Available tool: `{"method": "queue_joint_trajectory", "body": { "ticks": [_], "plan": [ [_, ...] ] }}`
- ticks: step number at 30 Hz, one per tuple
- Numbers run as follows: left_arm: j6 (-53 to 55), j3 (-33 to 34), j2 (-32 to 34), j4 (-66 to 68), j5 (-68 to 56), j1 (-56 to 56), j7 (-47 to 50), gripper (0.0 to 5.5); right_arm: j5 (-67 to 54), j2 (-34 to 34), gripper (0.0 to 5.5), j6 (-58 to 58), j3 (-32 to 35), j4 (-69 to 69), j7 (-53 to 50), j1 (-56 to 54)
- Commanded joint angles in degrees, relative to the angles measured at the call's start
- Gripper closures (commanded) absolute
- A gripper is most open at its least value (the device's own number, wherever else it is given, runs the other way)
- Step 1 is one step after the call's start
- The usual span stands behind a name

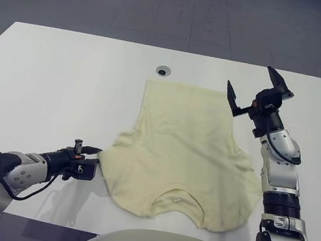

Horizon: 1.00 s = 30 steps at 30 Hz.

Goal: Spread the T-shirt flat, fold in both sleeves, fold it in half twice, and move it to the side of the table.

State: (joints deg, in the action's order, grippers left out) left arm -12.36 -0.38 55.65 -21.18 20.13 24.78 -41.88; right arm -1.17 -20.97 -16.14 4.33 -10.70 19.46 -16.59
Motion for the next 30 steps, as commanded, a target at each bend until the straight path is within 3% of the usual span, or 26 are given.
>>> {"method": "queue_joint_trajectory", "body": {
  "ticks": [1, 5, 19, 30],
  "plan": [
    [1.4, -1.5, 0.7, 1.9, 2.3, 1.8, -1.4, 4.88, 0.4, -0.5, 0.10, 0.7, -0.4, 0.9, 0.2, 0.3],
    [1.6, -1.0, 1.0, 1.7, 2.3, 1.9, -1.5, 5.47, 0.4, -0.5, 0.10, 0.8, -0.6, 1.3, 0.3, 0.5],
    [2.2, 0.8, 0.2, -3.5, -1.8, -0.4, -2.8, 5.47, 0.9, -0.3, 0.10, 1.4, -1.9, 4.2, 0.3, 2.1],
    [7.5, -2.5, -1.4, -7.3, -5.2, -11.5, -7.8, 5.47, 2.1, 0.5, 0.10, 2.8, -2.6, 8.4, -1.1, 4.4]
  ]
}}
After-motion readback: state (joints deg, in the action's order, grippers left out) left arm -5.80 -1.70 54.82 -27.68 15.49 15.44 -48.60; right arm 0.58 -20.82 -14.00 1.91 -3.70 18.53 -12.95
